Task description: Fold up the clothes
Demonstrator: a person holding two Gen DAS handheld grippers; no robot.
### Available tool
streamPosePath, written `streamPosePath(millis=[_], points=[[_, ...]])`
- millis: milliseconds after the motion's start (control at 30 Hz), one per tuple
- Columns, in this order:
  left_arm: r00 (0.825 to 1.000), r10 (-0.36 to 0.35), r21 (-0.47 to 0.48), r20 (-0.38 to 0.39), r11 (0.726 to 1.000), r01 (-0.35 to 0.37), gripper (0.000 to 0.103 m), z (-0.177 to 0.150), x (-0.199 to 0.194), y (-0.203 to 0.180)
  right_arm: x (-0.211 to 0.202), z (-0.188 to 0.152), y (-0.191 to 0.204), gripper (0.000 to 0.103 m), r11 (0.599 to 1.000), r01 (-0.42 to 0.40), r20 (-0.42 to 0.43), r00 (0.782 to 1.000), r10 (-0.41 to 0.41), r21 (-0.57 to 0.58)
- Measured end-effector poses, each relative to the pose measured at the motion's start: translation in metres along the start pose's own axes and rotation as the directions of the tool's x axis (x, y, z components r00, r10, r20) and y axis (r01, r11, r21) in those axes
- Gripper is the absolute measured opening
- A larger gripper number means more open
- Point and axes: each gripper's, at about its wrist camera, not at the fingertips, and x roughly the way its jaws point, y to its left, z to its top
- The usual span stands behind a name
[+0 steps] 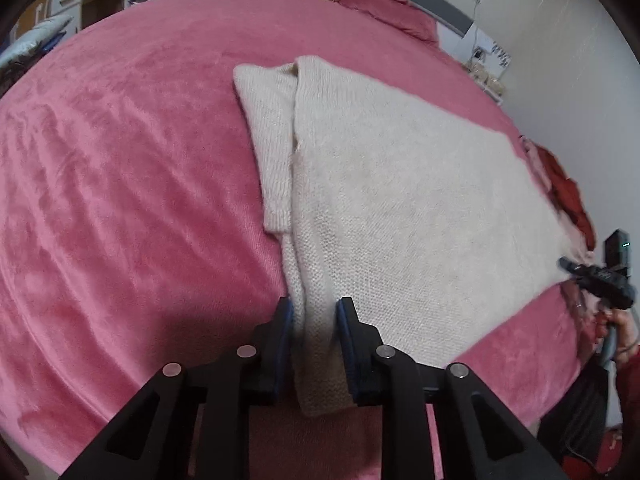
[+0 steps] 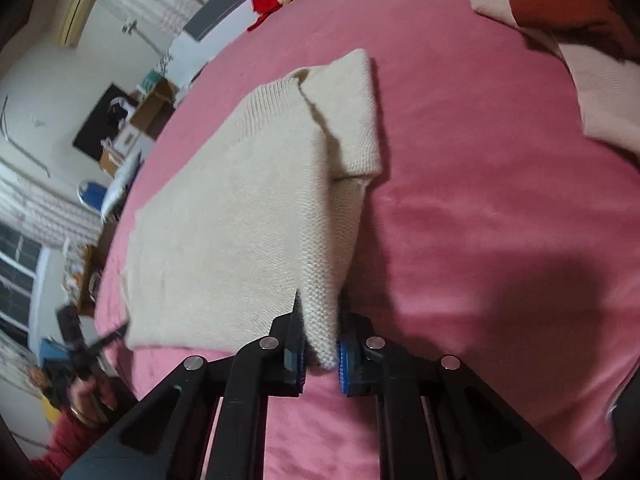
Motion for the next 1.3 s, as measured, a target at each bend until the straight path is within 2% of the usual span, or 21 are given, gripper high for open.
streamPosePath(millis=[67, 133, 167, 233, 267, 367, 500, 567, 633, 667, 700, 767, 833, 900, 1000, 1100, 1200, 1300], points=[[0.999, 0.001, 0.006, 0.041, 1.0, -0.001, 0.028, 0.013, -0.006, 0.002, -0.004, 0.009, -0.006, 0.034, 1.0, -0.004, 0.015, 1.0, 0.003, 0.007], [0.997, 0.034, 0.024, 0.062, 0.999, -0.035, 0.029, 0.03, -0.002, 0.004, -0.009, 0.021, -0.013, 0.079, 0.999, -0.009, 0.053, 0.999, 0.007, 0.032], [0.998, 0.04, 0.033, 0.048, 0.999, -0.042, 0.029, 0.039, 0.006, 0.005, -0.009, 0.029, -0.017, 0.083, 0.999, -0.014, 0.083, 0.996, 0.01, 0.051], [0.999, 0.037, 0.038, -0.002, 0.999, -0.037, 0.029, 0.054, 0.028, 0.004, -0.007, 0.044, -0.024, 0.083, 0.997, -0.024, 0.127, 0.992, 0.014, 0.079], [0.999, 0.027, 0.036, -0.017, 0.999, -0.027, 0.029, 0.059, 0.036, 0.004, 0.0, 0.053, -0.024, 0.083, 0.997, -0.025, 0.12, 0.993, 0.016, 0.076], [0.999, -0.03, 0.023, 0.014, 0.999, 0.03, 0.031, 0.069, 0.046, 0.007, 0.02, 0.077, -0.024, 0.083, 0.997, -0.028, 0.096, 0.995, 0.022, 0.067], [0.99, -0.139, -0.084, 0.038, 0.986, 0.142, 0.035, 0.076, 0.053, 0.019, 0.048, 0.092, -0.01, 0.082, 0.998, -0.063, 0.038, 0.997, 0.062, 0.013], [0.983, -0.176, -0.122, 0.05, 0.976, 0.181, 0.035, 0.073, 0.056, 0.026, 0.061, 0.093, 0.003, 0.079, 0.998, -0.036, 0.01, 0.999, 0.036, -0.043], [0.975, -0.212, -0.185, 0.065, 0.958, 0.221, 0.035, 0.071, 0.059, 0.034, 0.067, 0.089, 0.012, 0.046, 0.995, 0.012, -0.006, 1.0, -0.013, -0.097], [0.97, -0.23, -0.219, 0.072, 0.945, 0.241, 0.036, 0.069, 0.06, 0.038, 0.069, 0.088, 0.01, 0.038, 0.997, -0.018, -0.018, 1.0, 0.017, -0.079], [0.967, -0.243, -0.243, 0.076, 0.936, 0.255, 0.036, 0.066, 0.061, 0.04, 0.071, 0.087, 0.006, 0.025, 0.997, -0.064, -0.028, 0.998, 0.063, -0.039], [0.969, -0.238, -0.232, 0.06, 0.941, 0.245, 0.036, 0.067, 0.064, 0.041, 0.071, 0.084, 0.003, 0.025, 0.997, -0.075, -0.02, 0.997, 0.075, 0.015], [0.979, -0.199, -0.167, 0.038, 0.965, 0.203, 0.035, 0.068, 0.063, 0.032, 0.069, 0.079, 0.003, 0.023, 0.996, -0.075, -0.012, 0.997, 0.075, 0.045], [0.981, -0.192, -0.109, 0.02, 0.975, 0.193, 0.035, 0.069, 0.062, 0.02, 0.063, 0.073, 0.001, 0.021, 0.993, -0.082, -0.005, 0.997, 0.083, 0.084], [0.959, -0.282, -0.086, -0.008, 0.956, 0.28, 0.034, 0.068, 0.064, 0.009, 0.042, 0.062, -0.005, 0.02, 0.983, -0.115, 0.015, 0.993, 0.115, 0.142], [0.96, -0.28, -0.068, -0.015, 0.958, 0.278, 0.035, 0.071, 0.071, 0.004, 0.015, 0.051, -0.007, 0.02, 0.982, -0.117, 0.039, 0.993, 0.112, 0.15], [0.955, -0.297, -0.117, -0.012, 0.949, 0.294, 0.034, 0.079, 0.08, 0.009, 0.007, 0.049, -0.018, 0.022, 0.987, -0.075, 0.053, 0.996, 0.068, 0.142], [0.95, -0.309, -0.16, -0.035, 0.941, 0.3, 0.034, 0.084, 0.072, 0.014, 0.011, 0.047, -0.044, 0.058, 0.974, -0.114, 0.059, 0.993, 0.105, 0.195]])
